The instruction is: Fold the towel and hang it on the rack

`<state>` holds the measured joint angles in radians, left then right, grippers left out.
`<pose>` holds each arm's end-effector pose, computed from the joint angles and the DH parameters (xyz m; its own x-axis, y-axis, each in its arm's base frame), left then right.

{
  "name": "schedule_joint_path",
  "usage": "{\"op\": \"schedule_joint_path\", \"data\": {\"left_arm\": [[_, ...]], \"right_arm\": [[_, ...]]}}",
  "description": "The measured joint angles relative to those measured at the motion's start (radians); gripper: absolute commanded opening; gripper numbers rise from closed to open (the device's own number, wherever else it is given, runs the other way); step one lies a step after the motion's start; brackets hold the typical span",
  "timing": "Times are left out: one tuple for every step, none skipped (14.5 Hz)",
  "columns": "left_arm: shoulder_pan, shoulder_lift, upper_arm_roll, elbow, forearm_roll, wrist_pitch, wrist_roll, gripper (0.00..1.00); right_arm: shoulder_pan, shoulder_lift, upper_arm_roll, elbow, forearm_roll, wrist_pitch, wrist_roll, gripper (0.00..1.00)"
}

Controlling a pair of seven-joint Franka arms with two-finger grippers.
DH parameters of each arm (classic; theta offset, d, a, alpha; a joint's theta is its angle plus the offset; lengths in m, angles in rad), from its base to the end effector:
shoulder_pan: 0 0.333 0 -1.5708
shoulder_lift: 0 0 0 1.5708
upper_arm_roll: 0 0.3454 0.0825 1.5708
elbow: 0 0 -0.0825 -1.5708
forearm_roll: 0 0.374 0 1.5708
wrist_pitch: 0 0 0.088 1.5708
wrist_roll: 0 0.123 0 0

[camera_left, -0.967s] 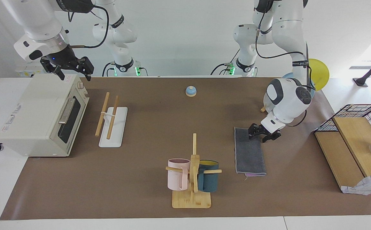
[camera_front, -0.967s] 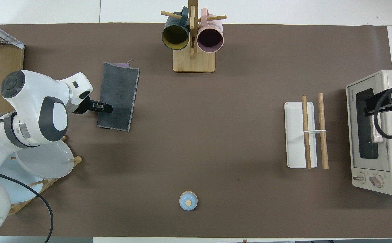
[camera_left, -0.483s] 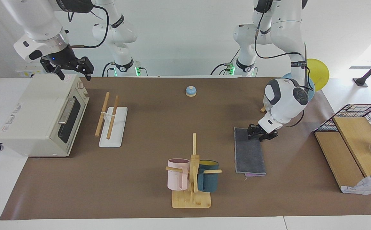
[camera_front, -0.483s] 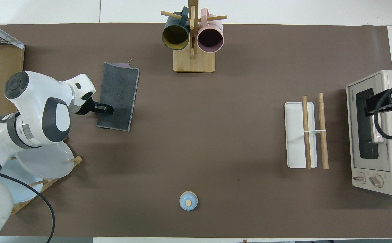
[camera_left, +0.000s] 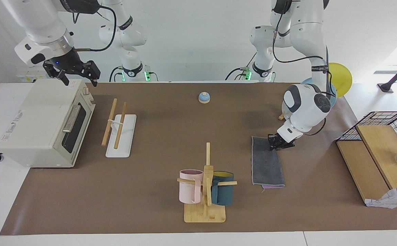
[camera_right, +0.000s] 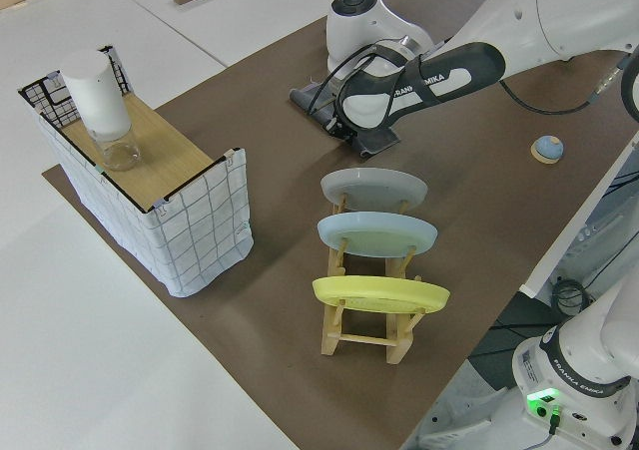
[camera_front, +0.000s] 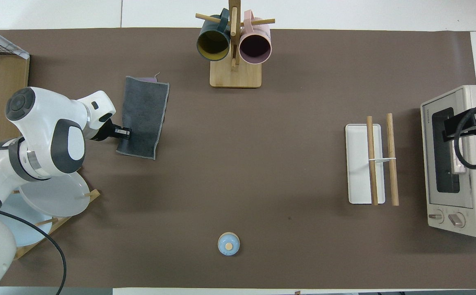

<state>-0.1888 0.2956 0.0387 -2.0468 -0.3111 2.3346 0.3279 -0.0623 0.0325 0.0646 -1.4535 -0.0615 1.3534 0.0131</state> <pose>0.5850 -0.0979 0.3150 0.9660 -0.2556 0.0398 -0.2582 -0.9437 0.2069 0.5303 -0.0080 0.6561 0.9911 -0.0238 -0.1310 -0.0159 -0.9980 0.0609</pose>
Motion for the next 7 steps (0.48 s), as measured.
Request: {"op": "schedule_joint_path", "data": {"left_arm": [[0.0, 0.0, 0.0, 0.001, -0.006, -0.003, -0.005, 0.0], [0.0, 0.0, 0.001, 0.006, -0.017, -0.012, -0.017, 0.0], [0.001, -0.001, 0.002, 0.02, -0.029, -0.036, -0.04, 0.0], [0.003, -0.004, 0.004, 0.044, -0.033, -0.078, -0.083, 0.0], [0.005, -0.009, 0.005, 0.081, -0.033, -0.134, -0.147, 0.0], [0.007, -0.019, 0.005, 0.121, -0.033, -0.196, -0.223, 0.0], [0.008, -0.032, 0.004, 0.16, -0.032, -0.257, -0.296, 0.0]], "right_arm": [[0.0, 0.0, 0.0, 0.0, 0.0, 0.0, 0.0, 1.0], [0.0, 0.0, 0.0, 0.0, 0.0, 0.0, 0.0, 1.0], [0.0, 0.0, 0.0, 0.0, 0.0, 0.0, 0.0, 1.0], [0.0, 0.0, 0.0, 0.0, 0.0, 0.0, 0.0, 1.0], [0.0, 0.0, 0.0, 0.0, 0.0, 0.0, 0.0, 1.0], [0.001, 0.0, 0.002, 0.0, 0.0, -0.001, 0.0, 1.0], [0.003, 0.0, 0.005, -0.001, 0.002, -0.006, -0.002, 1.0]]}}
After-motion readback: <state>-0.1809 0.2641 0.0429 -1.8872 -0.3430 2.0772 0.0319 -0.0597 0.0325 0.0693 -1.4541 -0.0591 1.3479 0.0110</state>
